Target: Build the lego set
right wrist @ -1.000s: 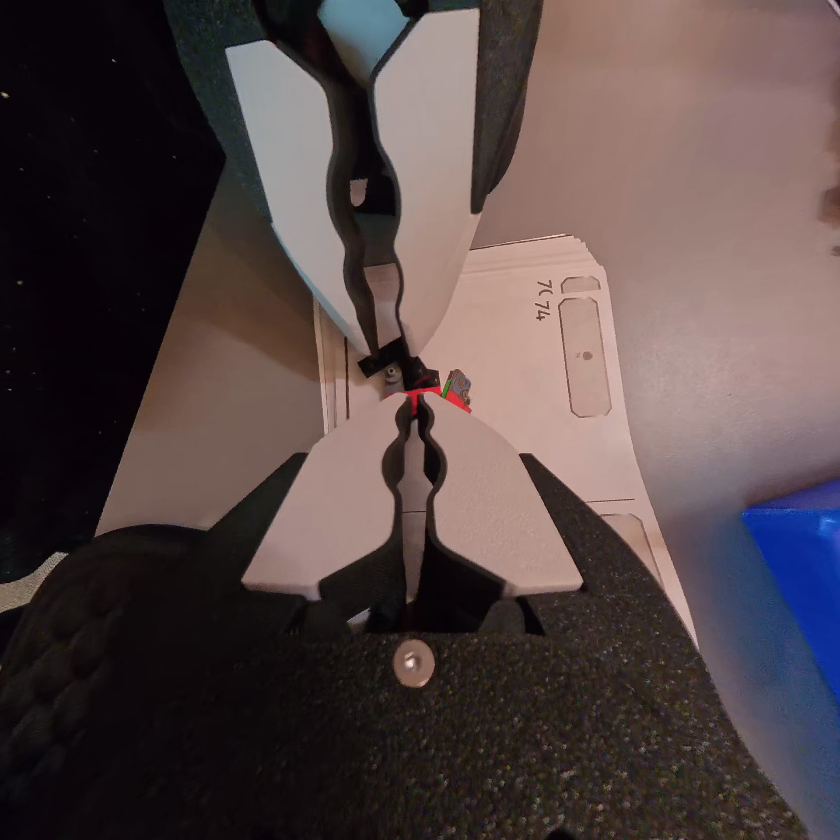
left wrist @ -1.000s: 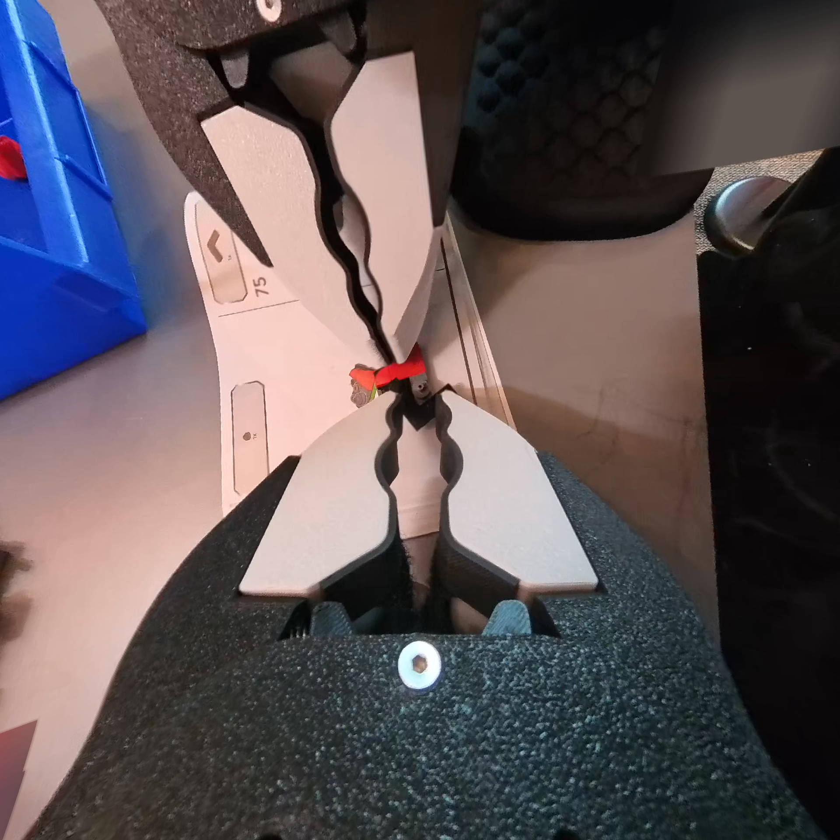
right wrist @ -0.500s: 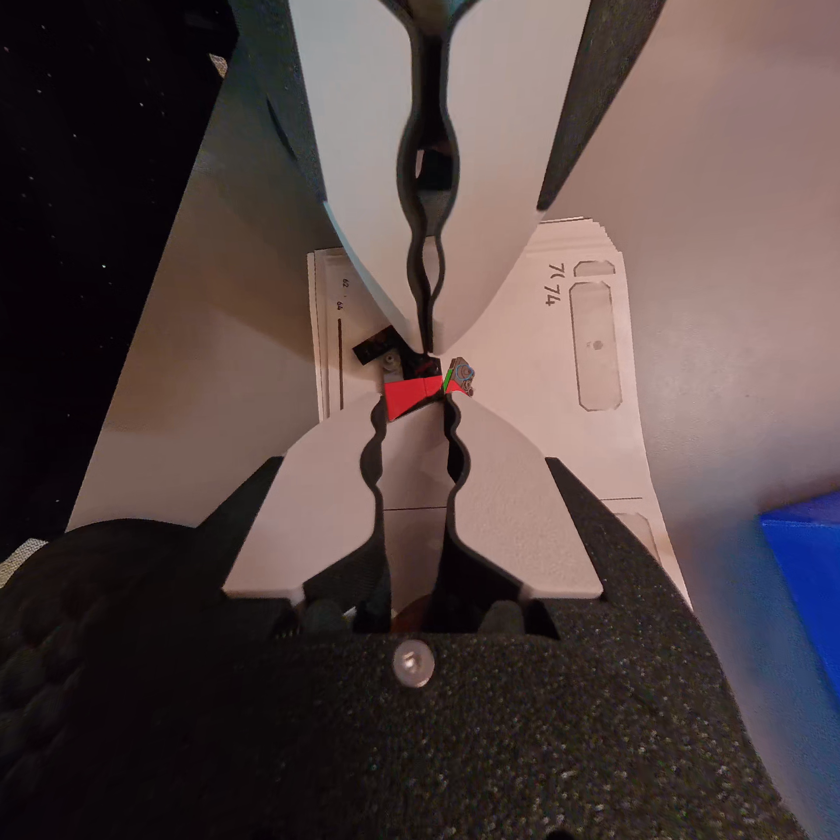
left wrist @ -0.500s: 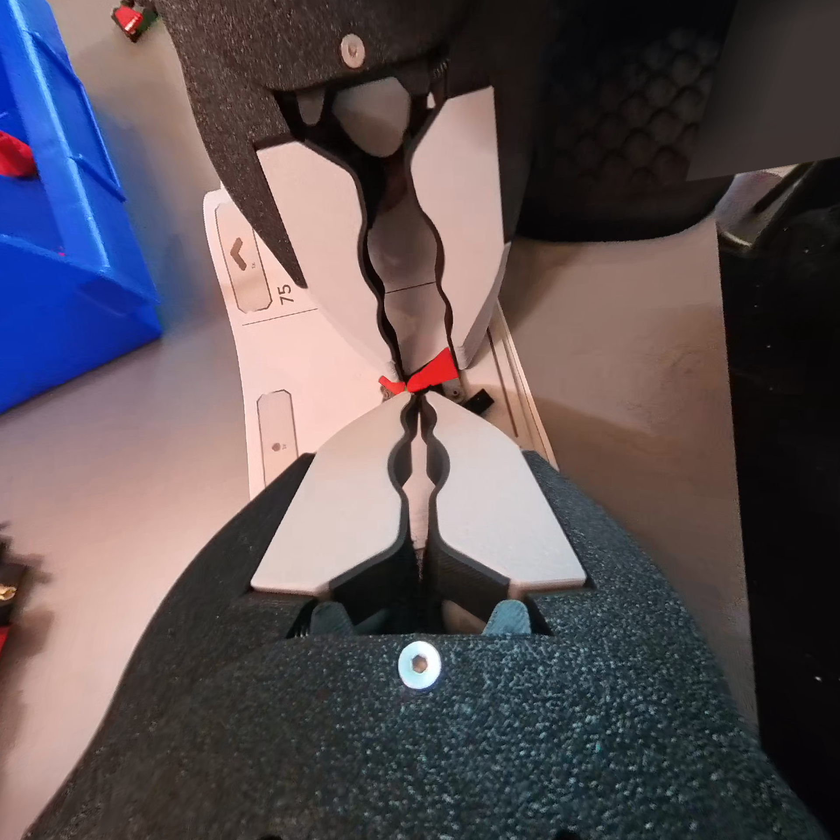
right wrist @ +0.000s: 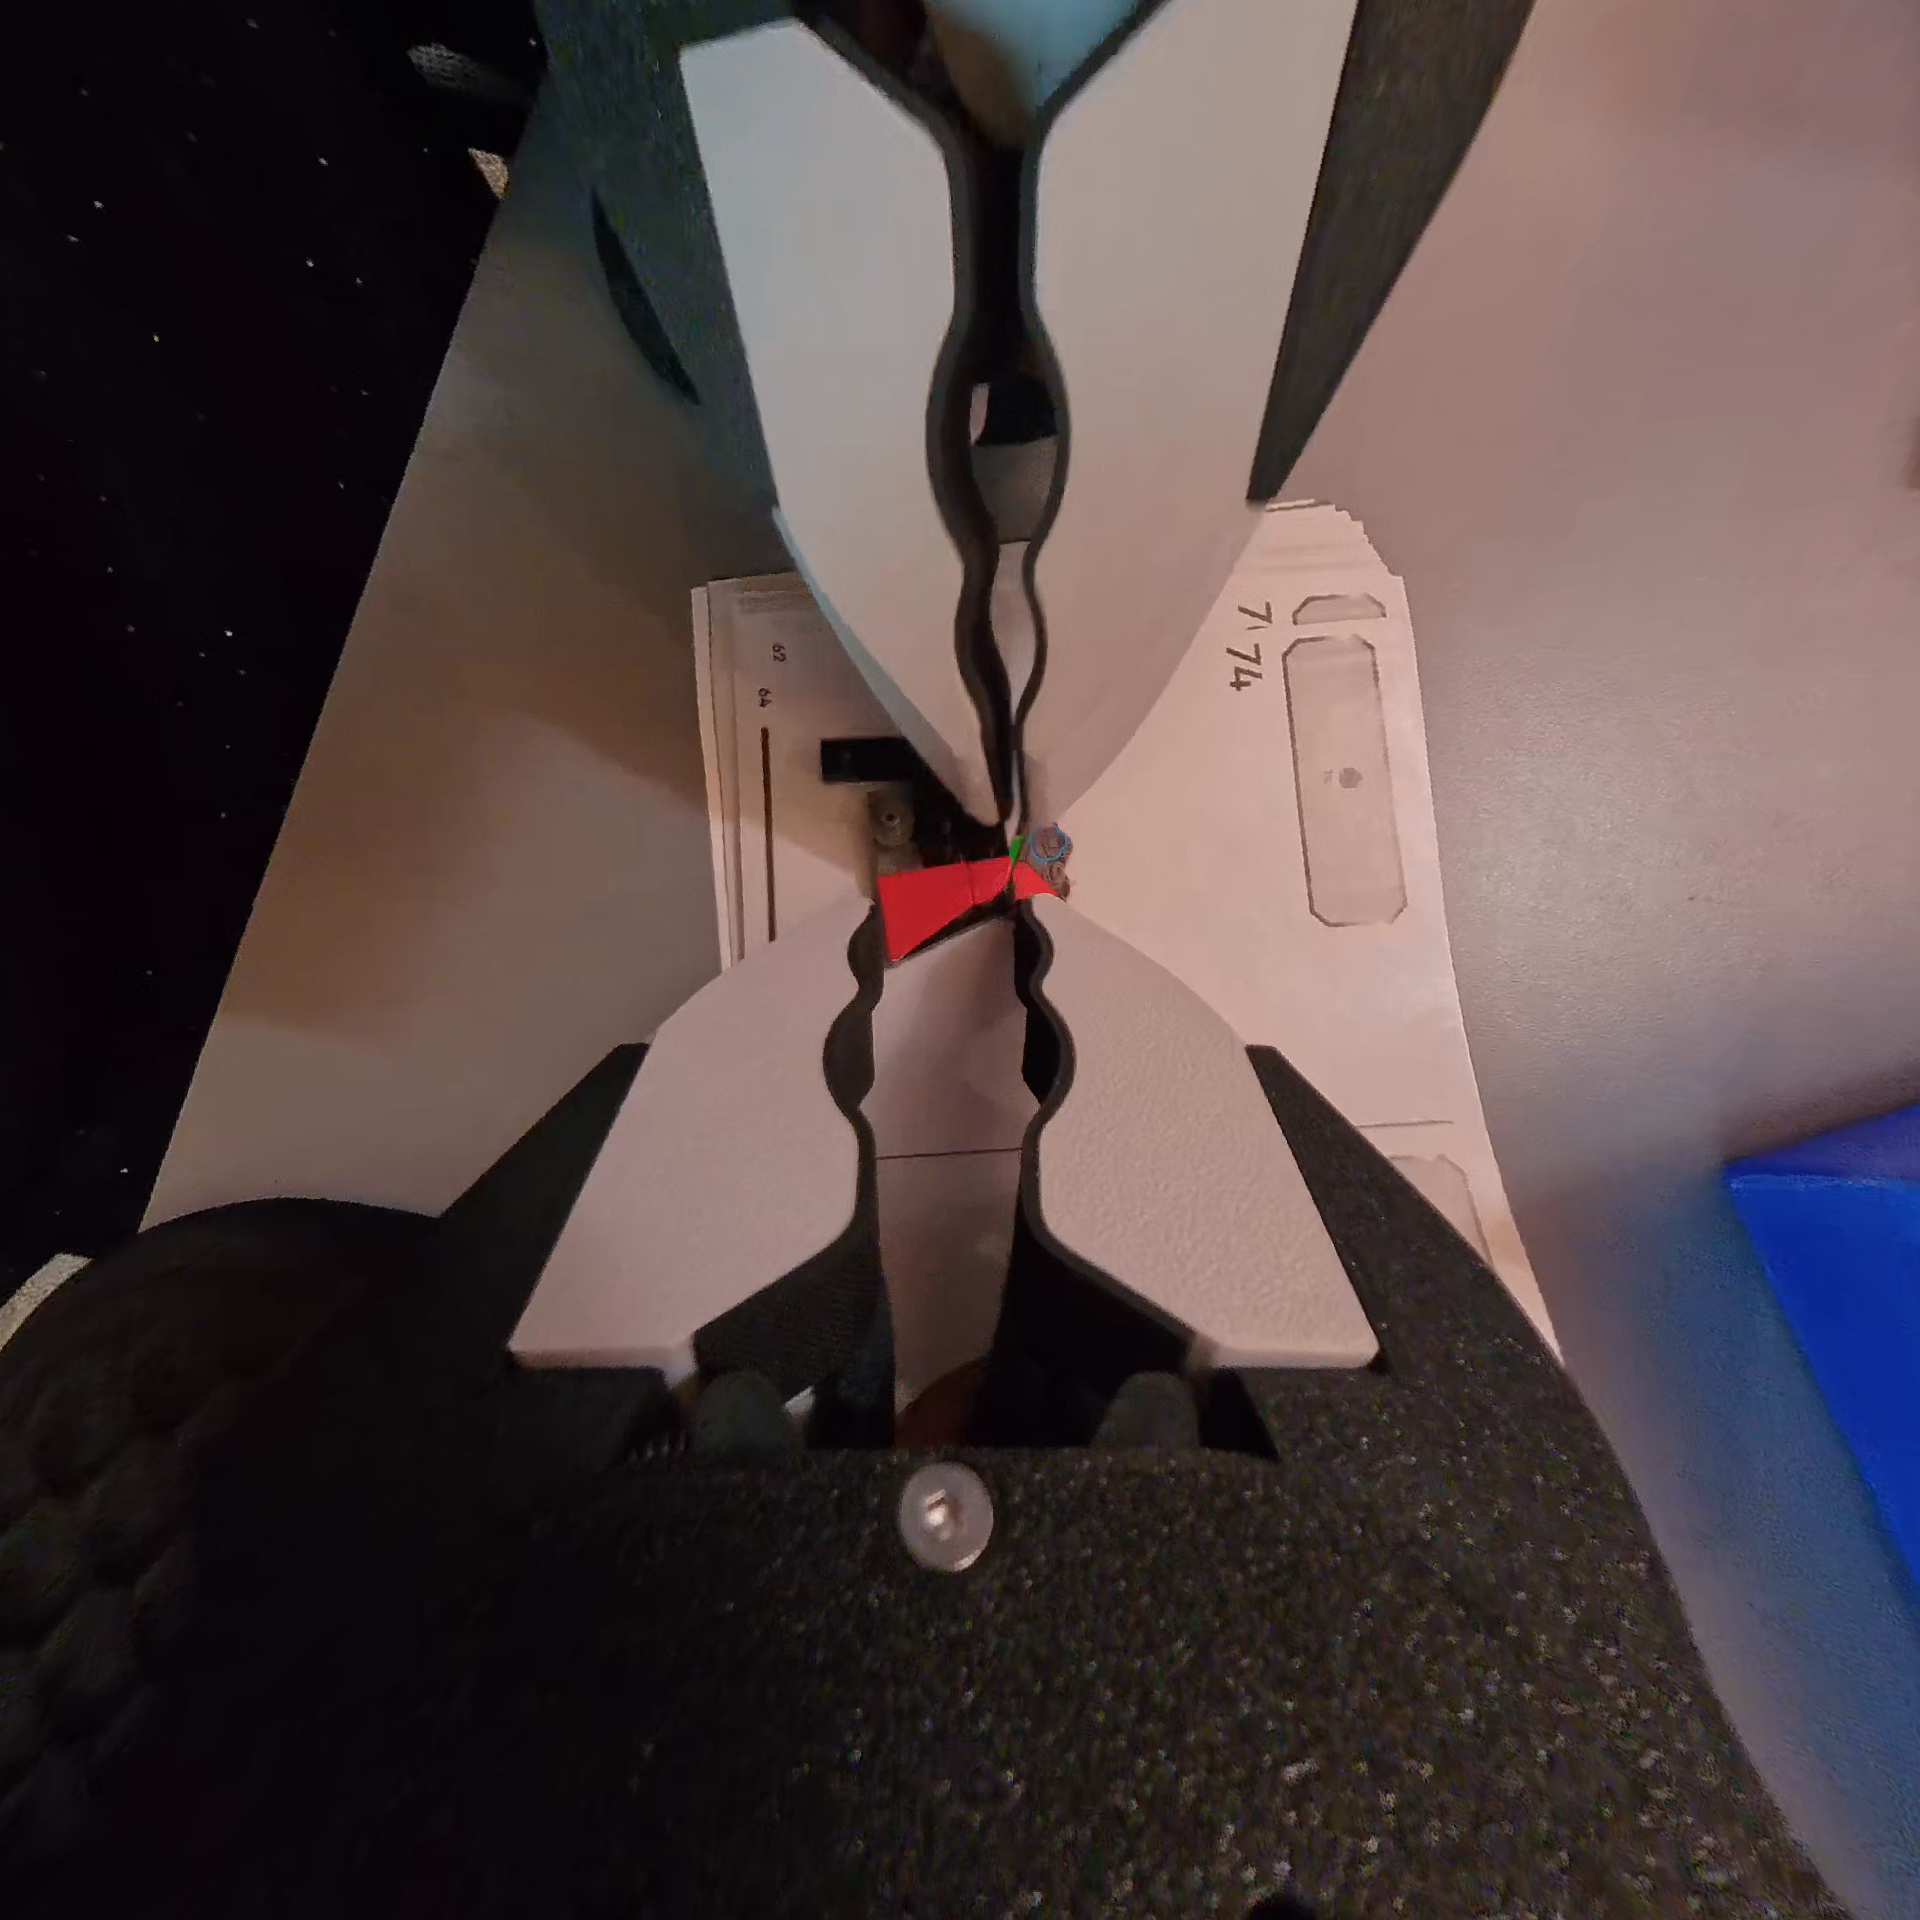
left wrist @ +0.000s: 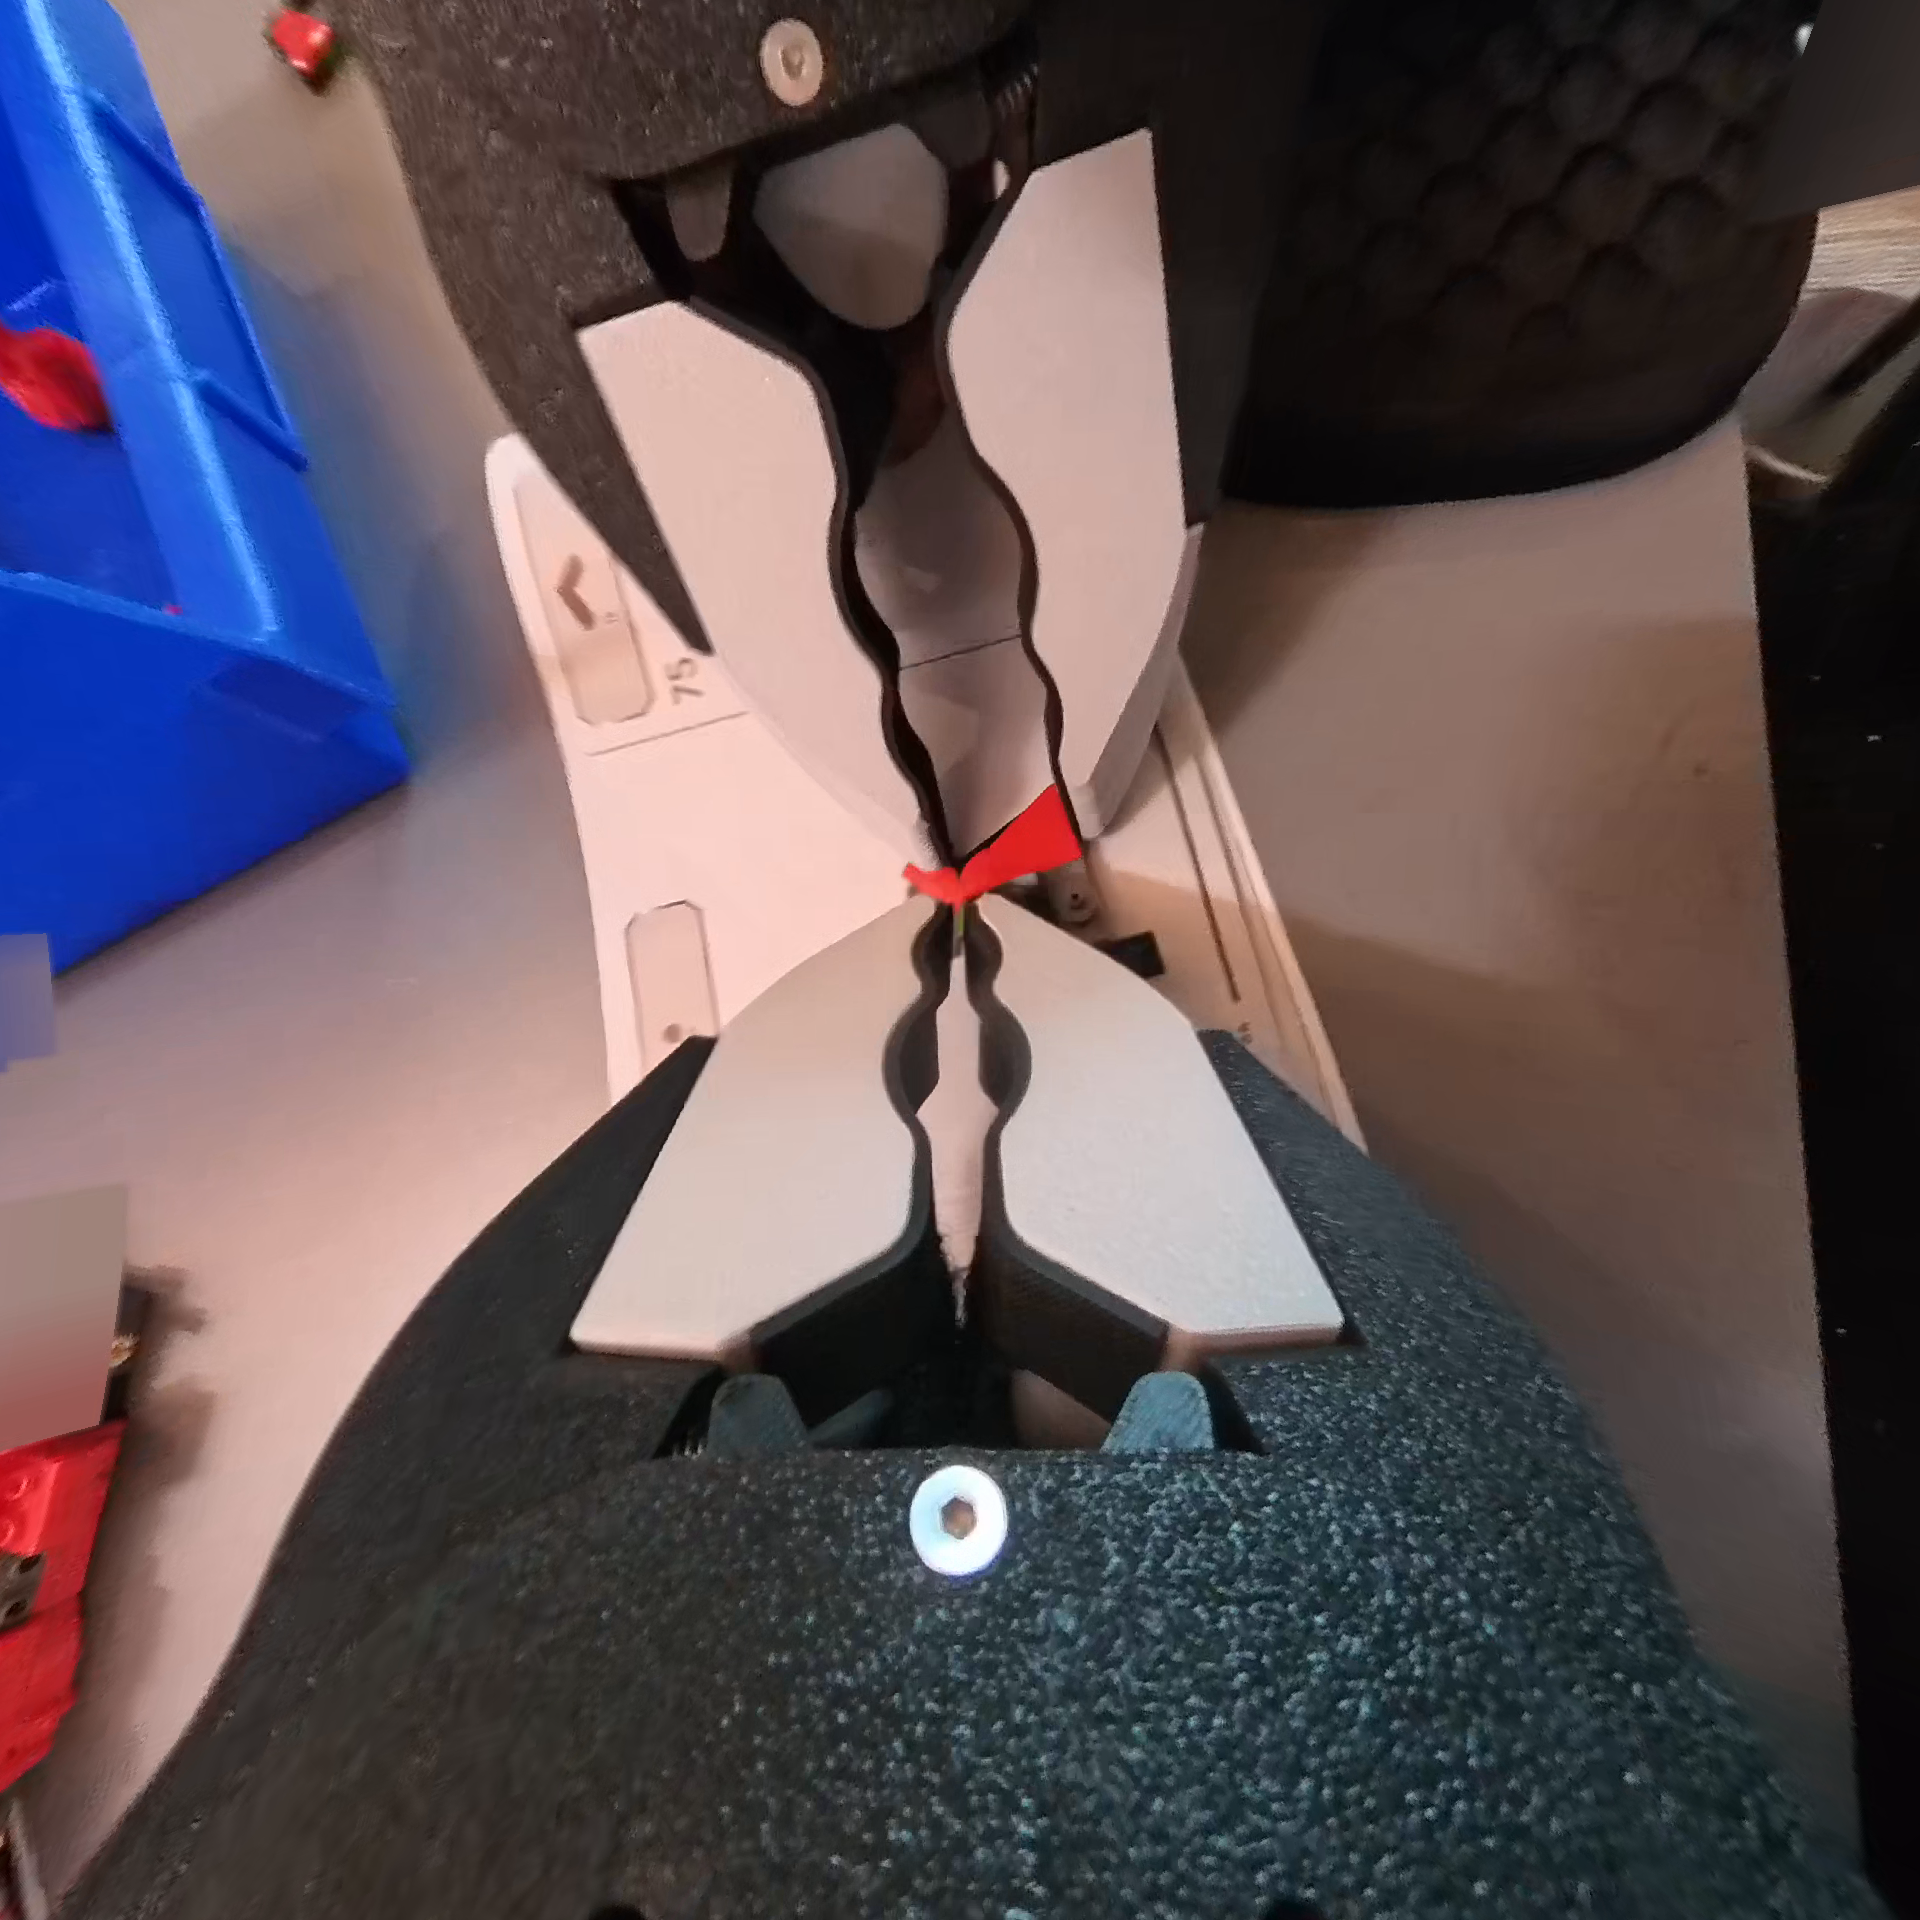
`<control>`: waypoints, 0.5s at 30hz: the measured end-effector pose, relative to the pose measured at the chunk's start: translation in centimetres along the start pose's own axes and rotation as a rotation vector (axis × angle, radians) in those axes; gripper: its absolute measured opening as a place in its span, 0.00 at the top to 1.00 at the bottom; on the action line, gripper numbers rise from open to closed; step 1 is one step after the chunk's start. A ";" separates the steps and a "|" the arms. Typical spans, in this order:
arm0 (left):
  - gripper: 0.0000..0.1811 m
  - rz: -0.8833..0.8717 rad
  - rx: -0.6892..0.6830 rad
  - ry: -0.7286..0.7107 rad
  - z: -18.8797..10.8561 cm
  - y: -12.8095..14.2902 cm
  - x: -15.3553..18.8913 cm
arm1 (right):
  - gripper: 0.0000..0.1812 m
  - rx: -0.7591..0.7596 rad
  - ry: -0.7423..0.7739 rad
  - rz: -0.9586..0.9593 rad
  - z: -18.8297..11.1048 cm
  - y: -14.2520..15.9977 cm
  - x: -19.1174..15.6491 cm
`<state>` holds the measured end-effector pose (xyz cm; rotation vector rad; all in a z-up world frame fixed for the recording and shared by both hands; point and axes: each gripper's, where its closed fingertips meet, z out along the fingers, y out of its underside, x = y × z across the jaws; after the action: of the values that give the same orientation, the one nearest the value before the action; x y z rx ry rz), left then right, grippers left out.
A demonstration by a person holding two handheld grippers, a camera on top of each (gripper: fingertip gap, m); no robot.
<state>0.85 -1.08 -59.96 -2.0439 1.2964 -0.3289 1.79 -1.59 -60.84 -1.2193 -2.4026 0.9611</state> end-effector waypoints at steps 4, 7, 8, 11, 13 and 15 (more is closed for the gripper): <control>0.97 -0.001 0.021 0.001 -2.1 0.3 -0.3 | 0.86 0.042 -0.006 0.007 -0.4 -0.5 0.0; 0.92 0.008 -0.036 0.078 -2.7 1.6 1.2 | 0.85 0.029 -0.004 -0.008 -0.2 -0.4 -0.1; 0.92 0.022 -0.060 0.089 -2.6 2.0 1.7 | 0.85 0.020 -0.003 -0.011 -0.1 -0.3 -0.1; 0.93 0.085 -0.081 0.075 -1.6 2.3 2.4 | 0.86 0.001 0.007 -0.021 0.2 -0.1 0.0; 0.94 0.088 -0.079 0.049 -1.1 2.2 2.1 | 0.86 -0.003 0.009 -0.028 0.2 -0.1 -0.1; 0.96 0.071 -0.058 0.048 -0.9 1.9 2.0 | 0.86 -0.006 0.012 -0.031 0.3 -0.2 -0.1</control>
<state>0.00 -3.74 -60.79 -2.0432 1.4196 -0.3129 1.56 -1.92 -60.94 -1.1824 -2.4099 0.9357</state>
